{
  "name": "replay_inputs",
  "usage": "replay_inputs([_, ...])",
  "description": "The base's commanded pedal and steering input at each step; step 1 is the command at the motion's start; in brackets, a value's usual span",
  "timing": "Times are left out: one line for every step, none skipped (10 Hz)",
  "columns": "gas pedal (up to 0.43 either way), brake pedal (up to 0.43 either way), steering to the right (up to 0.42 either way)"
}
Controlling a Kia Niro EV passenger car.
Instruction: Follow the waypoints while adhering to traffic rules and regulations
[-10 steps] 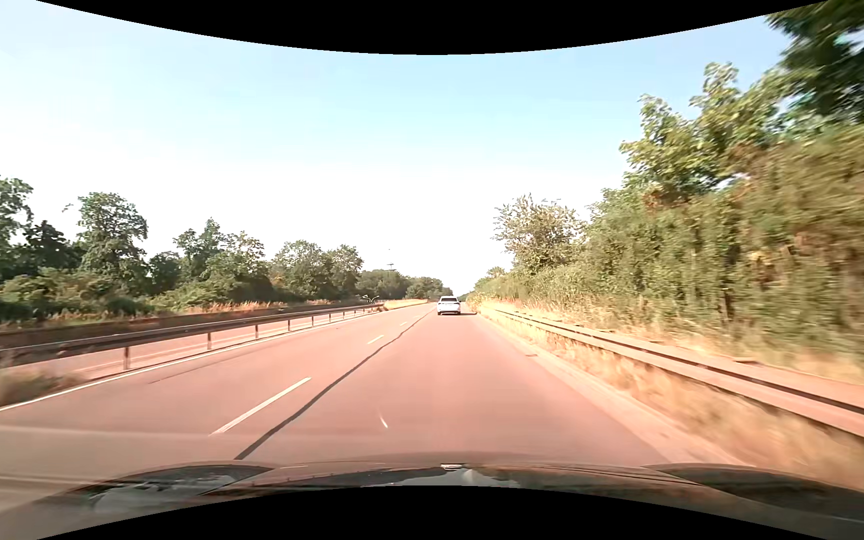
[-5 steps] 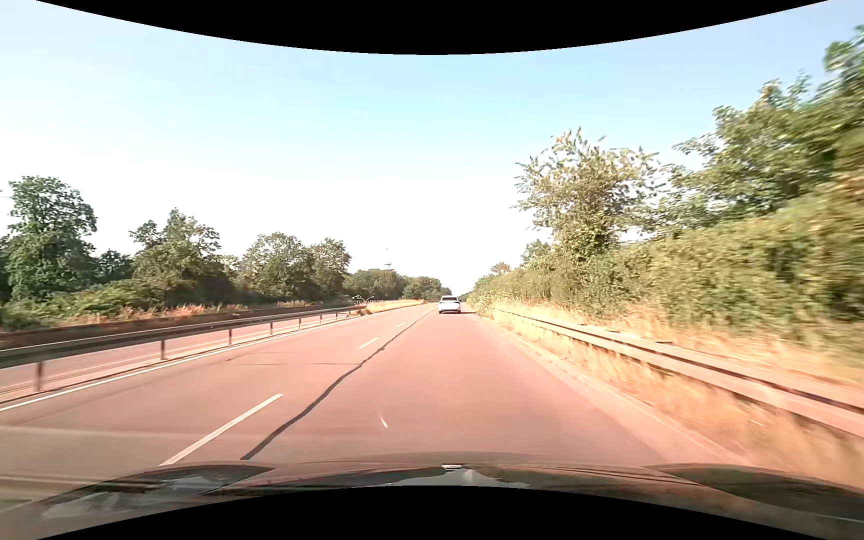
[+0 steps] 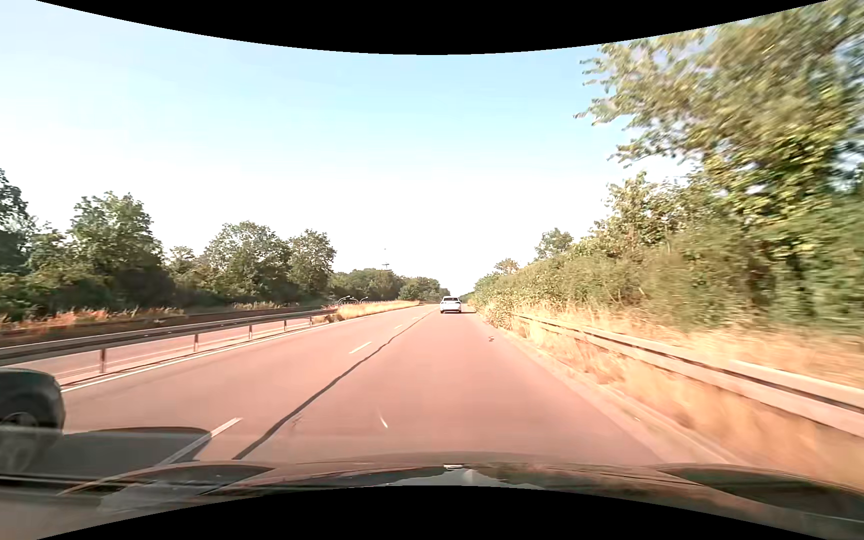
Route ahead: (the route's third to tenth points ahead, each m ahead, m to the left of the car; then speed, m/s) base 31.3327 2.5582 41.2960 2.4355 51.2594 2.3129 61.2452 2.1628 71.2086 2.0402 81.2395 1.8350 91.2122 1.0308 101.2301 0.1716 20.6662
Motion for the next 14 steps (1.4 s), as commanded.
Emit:
replay_inputs([0.157,0.0,0.001])
replay_inputs([0.157,0.0,0.001])
replay_inputs([0.157,0.0,0.001])
replay_inputs([0.157,0.0,0.001])
replay_inputs([0.157,0.0,0.001])
replay_inputs([0.157,0.0,0.001])
replay_inputs([0.157,0.0,0.002])
replay_inputs([0.157,0.0,0.002])
replay_inputs([0.157,0.0,0.002])
replay_inputs([0.157,0.0,0.002])
replay_inputs([0.157,0.0,0.003])
replay_inputs([0.157,0.0,0.003])
replay_inputs([0.157,0.0,0.003])
replay_inputs([0.157,0.0,0.003])
